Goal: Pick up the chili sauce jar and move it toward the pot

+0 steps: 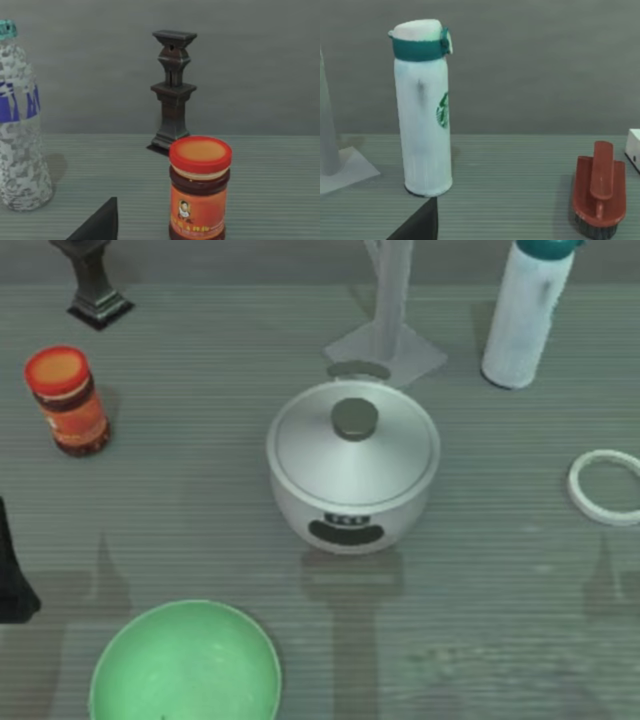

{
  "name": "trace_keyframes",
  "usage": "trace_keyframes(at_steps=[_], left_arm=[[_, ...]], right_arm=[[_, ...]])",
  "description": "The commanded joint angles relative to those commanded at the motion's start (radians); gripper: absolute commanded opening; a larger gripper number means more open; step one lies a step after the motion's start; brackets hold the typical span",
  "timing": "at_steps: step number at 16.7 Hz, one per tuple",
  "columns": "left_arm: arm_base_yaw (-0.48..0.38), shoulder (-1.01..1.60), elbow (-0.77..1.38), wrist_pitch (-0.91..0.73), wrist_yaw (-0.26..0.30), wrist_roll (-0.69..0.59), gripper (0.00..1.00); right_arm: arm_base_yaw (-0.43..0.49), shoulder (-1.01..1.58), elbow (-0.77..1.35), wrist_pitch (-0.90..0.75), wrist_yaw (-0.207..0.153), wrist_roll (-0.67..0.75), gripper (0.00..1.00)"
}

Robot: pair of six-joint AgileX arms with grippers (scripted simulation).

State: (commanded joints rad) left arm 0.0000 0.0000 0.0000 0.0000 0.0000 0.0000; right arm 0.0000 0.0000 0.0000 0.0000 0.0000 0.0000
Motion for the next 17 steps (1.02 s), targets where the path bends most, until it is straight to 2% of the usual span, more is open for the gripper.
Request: trace_keyframes(at_steps=[4, 8, 12, 17], left_arm=[[0.0, 0.026, 0.022, -0.02, -0.001, 0.007, 1.0], [-0.006, 0.186, 0.163, -0.138, 0.0, 0.046, 1.0], [-0.02, 0.457, 0.422, -0.33, 0.009, 0.112, 1.0], [-0.04, 0.888, 0.882, -0.611, 0.024, 0.218, 1.0]], right_arm=[[0.0, 0.0, 0.0, 0.0, 0.0, 0.0, 1.0], [0.0, 0.0, 0.0, 0.0, 0.0, 0.0, 1.0], [0.0, 0.0, 0.0, 0.0, 0.0, 0.0, 1.0], [0.0, 0.0, 0.0, 0.0, 0.0, 0.0, 1.0]])
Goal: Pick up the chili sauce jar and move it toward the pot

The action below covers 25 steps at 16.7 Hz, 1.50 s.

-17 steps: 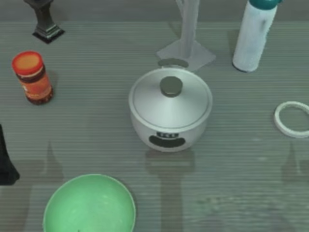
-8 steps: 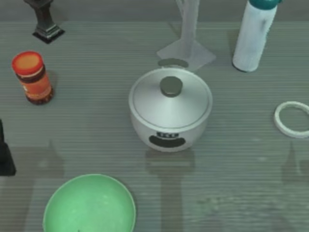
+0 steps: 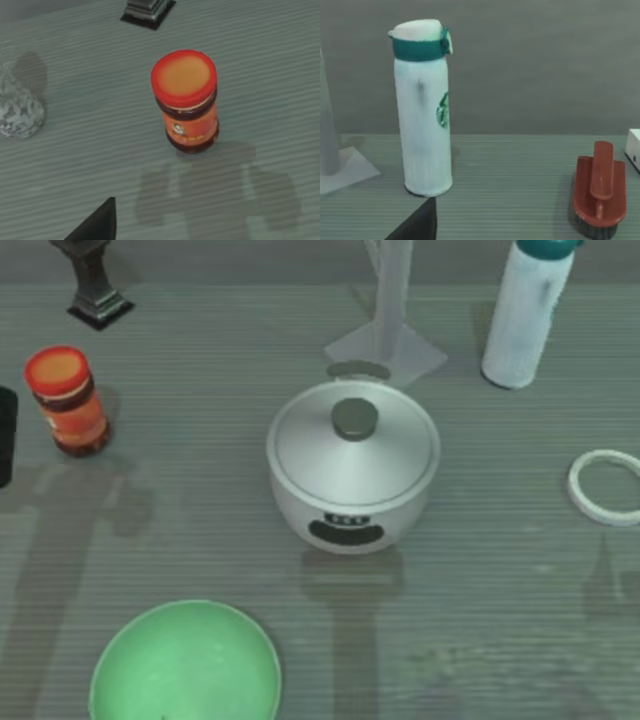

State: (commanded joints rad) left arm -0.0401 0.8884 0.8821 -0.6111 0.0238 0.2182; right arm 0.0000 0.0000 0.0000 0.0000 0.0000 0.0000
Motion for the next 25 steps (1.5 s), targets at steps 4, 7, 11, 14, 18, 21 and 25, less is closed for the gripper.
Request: trace_keyframes(at_steps=[4, 7, 11, 14, 18, 21, 25], left_arm=[[-0.007, 0.388, 0.43, -0.23, 0.006, 0.095, 1.0], [-0.004, 0.689, 0.755, -0.401, 0.004, 0.166, 1.0], [0.006, 1.079, 1.149, -0.618, -0.003, 0.252, 1.0], [0.015, 1.337, 1.39, -0.76, -0.008, 0.304, 1.0], [0.024, 1.589, 1.61, -0.904, -0.011, 0.35, 1.0], [0.028, 1.673, 1.683, -0.957, -0.011, 0.366, 1.0], [0.028, 1.681, 1.69, -0.962, -0.011, 0.368, 1.0]], right_arm=[[0.0, 0.0, 0.0, 0.0, 0.0, 0.0, 1.0], [0.0, 0.0, 0.0, 0.0, 0.0, 0.0, 1.0], [0.0, 0.0, 0.0, 0.0, 0.0, 0.0, 1.0], [0.0, 0.0, 0.0, 0.0, 0.0, 0.0, 1.0], [0.0, 0.0, 0.0, 0.0, 0.0, 0.0, 1.0], [0.0, 0.0, 0.0, 0.0, 0.0, 0.0, 1.0], [0.0, 0.0, 0.0, 0.0, 0.0, 0.0, 1.0]])
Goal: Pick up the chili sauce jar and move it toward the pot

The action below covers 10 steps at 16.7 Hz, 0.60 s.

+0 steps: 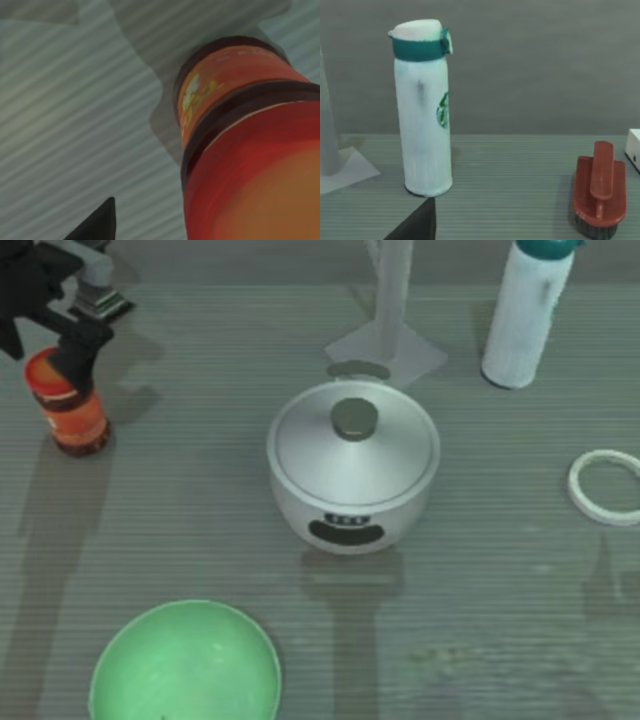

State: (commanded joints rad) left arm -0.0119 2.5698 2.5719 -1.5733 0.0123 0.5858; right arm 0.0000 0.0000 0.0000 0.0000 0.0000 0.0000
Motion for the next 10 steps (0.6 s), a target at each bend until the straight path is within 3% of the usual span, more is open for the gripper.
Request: trace_keyframes(at_steps=[4, 10], left_arm=[[-0.004, -0.003, -0.019, 0.018, 0.0, -0.003, 1.0], [0.0, -0.043, -0.248, 0.2, -0.001, -0.001, 1.0]], right_arm=[[0.0, 0.0, 0.0, 0.0, 0.0, 0.0, 1.0], [0.0, 0.0, 0.0, 0.0, 0.0, 0.0, 1.0]])
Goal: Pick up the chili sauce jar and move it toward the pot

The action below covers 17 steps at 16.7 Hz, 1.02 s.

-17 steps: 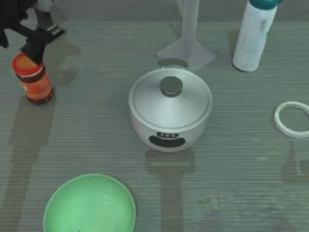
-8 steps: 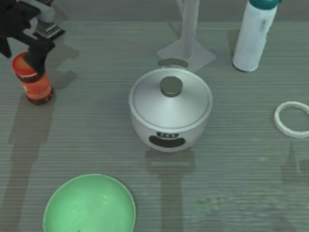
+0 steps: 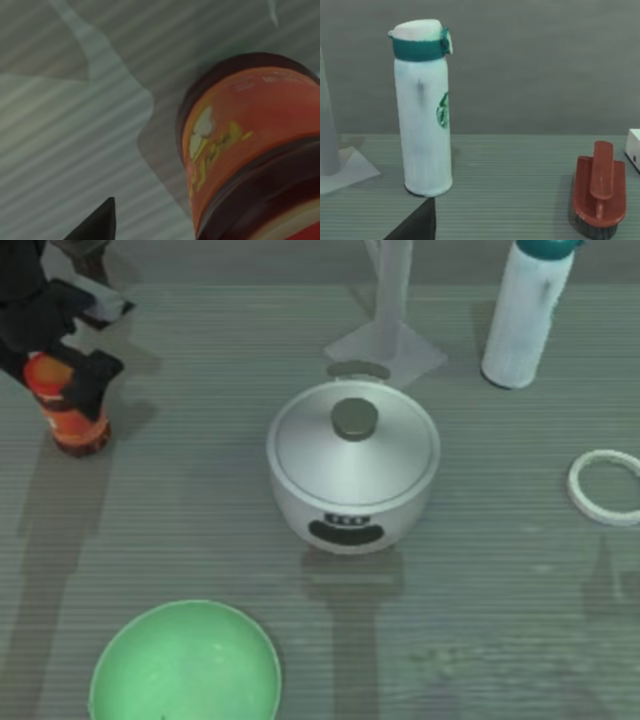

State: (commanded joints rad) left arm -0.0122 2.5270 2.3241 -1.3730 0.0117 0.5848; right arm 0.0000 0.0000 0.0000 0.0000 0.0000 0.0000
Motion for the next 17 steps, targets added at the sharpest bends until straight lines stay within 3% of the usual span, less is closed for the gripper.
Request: trace_keyframes(at_steps=[6, 17], left_arm=[[0.001, -0.007, -0.044, 0.042, 0.0, 0.001, 1.0], [0.001, -0.007, -0.044, 0.042, 0.0, 0.001, 0.17]], right_arm=[[0.0, 0.0, 0.0, 0.0, 0.0, 0.0, 1.0], [0.0, 0.0, 0.0, 0.0, 0.0, 0.0, 1.0]])
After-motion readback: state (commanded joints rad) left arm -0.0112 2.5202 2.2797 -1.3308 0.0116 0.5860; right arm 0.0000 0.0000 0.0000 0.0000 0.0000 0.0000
